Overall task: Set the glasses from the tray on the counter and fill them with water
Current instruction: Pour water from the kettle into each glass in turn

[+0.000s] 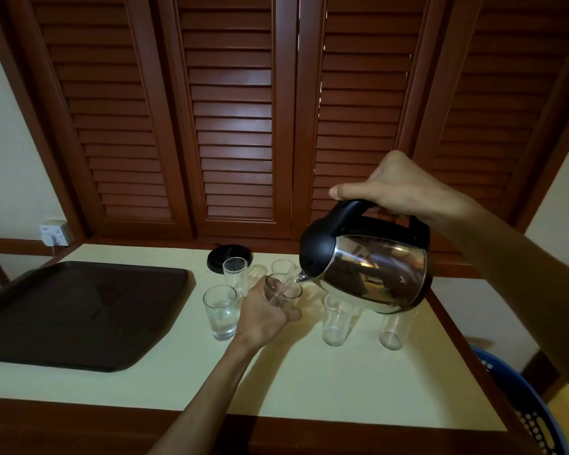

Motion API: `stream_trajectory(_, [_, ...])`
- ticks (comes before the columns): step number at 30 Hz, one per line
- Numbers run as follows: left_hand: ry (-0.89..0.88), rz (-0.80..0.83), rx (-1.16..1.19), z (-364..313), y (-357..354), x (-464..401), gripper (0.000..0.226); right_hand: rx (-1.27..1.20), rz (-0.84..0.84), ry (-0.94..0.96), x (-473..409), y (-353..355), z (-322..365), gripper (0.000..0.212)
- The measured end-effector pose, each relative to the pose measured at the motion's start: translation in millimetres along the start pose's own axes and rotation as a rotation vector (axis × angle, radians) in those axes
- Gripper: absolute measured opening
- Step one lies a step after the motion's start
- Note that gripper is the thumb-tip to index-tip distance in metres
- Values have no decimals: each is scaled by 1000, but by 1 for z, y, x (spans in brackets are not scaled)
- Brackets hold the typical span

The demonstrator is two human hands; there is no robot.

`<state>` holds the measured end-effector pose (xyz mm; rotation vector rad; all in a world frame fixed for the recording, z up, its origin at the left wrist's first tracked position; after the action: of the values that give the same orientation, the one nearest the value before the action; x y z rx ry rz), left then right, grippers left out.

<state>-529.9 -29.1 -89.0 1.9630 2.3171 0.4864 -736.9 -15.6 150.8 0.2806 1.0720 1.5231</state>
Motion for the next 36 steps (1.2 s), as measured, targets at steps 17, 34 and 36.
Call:
stream_trajectory(17, [86, -2, 21, 40, 8, -8, 47, 100, -72, -9, -12, 35, 20, 65])
stream_trajectory(34, [119, 109, 118, 51, 14, -3, 57, 69, -75, 12, -13, 43, 27, 47])
stream_trajectory(36, [111, 82, 78, 49, 14, -3, 59, 60, -76, 12, -12, 42, 26, 46])
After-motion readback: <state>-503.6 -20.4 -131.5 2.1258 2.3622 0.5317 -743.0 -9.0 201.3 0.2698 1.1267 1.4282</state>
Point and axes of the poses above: each hand's wrist, its own x-axis away from the middle knuckle, its own y-axis out of the back of the hand, z = x × y, the point moved 3 cm from there along -x, towards the middle knuckle, and after that the axes turned 13 degrees about y, right-handed, at the moved point
